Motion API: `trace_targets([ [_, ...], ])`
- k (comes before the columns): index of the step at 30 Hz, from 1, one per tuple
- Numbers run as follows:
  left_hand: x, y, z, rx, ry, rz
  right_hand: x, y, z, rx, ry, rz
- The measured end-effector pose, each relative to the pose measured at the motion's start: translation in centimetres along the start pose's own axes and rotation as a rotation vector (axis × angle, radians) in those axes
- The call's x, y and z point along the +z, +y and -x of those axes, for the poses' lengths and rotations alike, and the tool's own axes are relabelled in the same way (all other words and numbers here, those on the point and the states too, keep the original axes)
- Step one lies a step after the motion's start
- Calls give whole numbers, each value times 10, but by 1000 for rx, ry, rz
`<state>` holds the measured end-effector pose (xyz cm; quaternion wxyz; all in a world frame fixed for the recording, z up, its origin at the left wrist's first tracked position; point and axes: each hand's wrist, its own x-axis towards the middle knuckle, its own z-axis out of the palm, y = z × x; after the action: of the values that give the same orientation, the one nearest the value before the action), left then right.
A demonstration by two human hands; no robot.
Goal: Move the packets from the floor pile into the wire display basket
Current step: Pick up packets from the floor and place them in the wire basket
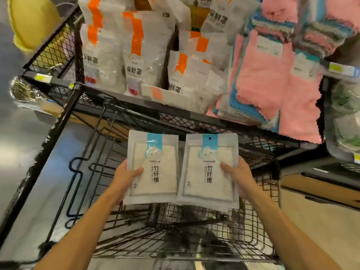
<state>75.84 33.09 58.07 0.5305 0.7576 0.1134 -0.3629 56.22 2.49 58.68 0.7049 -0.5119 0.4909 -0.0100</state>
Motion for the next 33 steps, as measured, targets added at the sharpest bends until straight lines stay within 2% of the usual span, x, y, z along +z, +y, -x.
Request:
trace_targets([
  [8, 0, -24, -87, -38, -38, -117, 35, 52, -53, 107, 208, 74],
  [12, 11, -33, -106, -26, -33, -200, 47, 70, -62, 111, 308, 199],
  [18, 24, -46, -118, 142, -13, -522, 59, 84, -65, 18, 407, 444],
  [21, 27, -52, -118, 259, -69, -874, 65, 92, -66, -41, 476, 537],
  [25, 33, -63, -113, 430, -33, -1296, 69, 104, -64, -127, 564, 877],
  [29, 37, -58, -110, 521, 9, -1475, 69, 100, -59, -157, 598, 1250],
  [33, 41, -35, -96, 552, 70, -1441, 57, 82, -52, -241, 500, 1321],
])
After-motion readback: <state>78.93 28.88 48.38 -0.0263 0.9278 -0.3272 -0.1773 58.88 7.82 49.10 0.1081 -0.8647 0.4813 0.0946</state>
